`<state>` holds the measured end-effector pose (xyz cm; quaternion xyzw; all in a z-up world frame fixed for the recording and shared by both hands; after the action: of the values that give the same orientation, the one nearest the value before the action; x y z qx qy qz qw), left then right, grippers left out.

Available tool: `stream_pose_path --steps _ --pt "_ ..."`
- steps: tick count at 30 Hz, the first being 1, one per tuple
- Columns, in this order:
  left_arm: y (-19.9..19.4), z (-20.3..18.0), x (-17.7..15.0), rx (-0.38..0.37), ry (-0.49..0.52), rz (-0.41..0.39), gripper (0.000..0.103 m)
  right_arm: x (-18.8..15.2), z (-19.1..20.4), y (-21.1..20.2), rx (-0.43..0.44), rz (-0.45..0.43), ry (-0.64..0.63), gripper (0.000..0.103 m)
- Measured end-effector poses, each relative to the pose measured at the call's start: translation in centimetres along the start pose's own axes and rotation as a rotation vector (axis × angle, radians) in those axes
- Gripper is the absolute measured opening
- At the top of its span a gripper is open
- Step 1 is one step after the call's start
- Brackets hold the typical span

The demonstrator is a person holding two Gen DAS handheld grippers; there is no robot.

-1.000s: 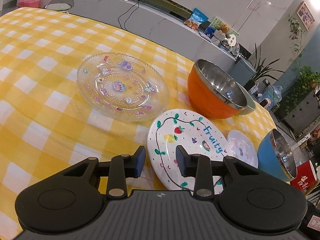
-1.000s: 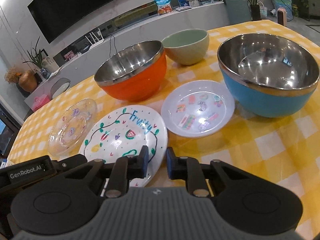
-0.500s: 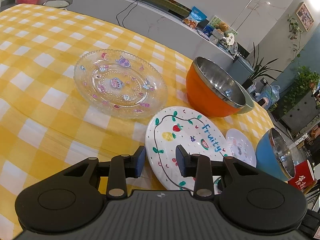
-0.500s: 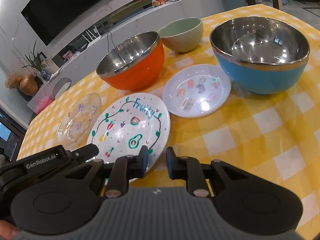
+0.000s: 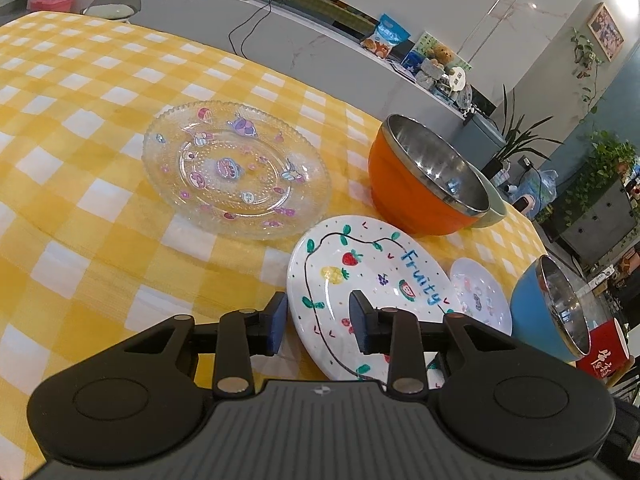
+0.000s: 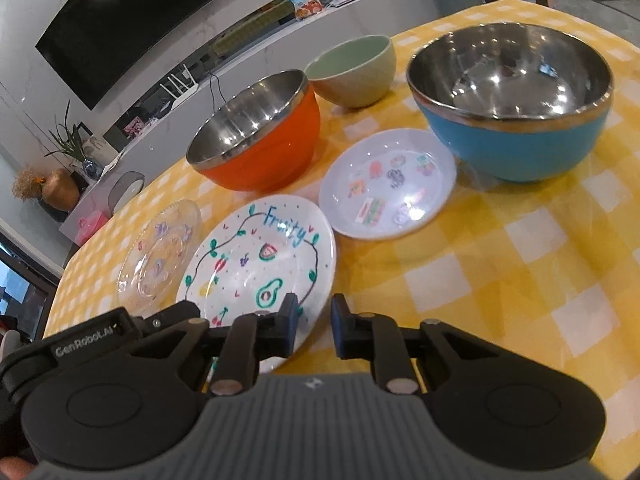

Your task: Organize plates and bowls

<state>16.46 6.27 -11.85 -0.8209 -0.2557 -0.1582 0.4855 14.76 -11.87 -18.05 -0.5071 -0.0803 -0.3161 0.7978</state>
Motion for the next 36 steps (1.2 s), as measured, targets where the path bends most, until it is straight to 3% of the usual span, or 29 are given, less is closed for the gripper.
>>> stream_pose_path --steps 13,18,36 --pt "0.1 0.2 0.2 0.006 -0.010 -0.019 0.034 1.8 -0.7 1.0 0.012 -0.055 0.000 0.019" --pt "0.0 0.2 0.2 0.033 0.000 -0.020 0.022 1.8 -0.2 1.2 -0.014 -0.068 -0.061 0.014" --pt "-3.9 0.6 -1.1 0.042 -0.027 -0.033 0.013 -0.1 -0.2 -1.5 0.048 -0.030 -0.021 0.011"
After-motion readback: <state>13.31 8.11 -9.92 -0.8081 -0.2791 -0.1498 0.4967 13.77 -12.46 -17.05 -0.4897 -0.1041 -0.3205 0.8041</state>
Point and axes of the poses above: each gripper's, at about its wrist camera, not at the fingertips, and y roughly the way its jaws point, z to its left, x to its top, the point moved 5 cm from there along y, roughly the way its jaws point, and after that the axes turned 9 degrees about z, right-handed, at the moved point
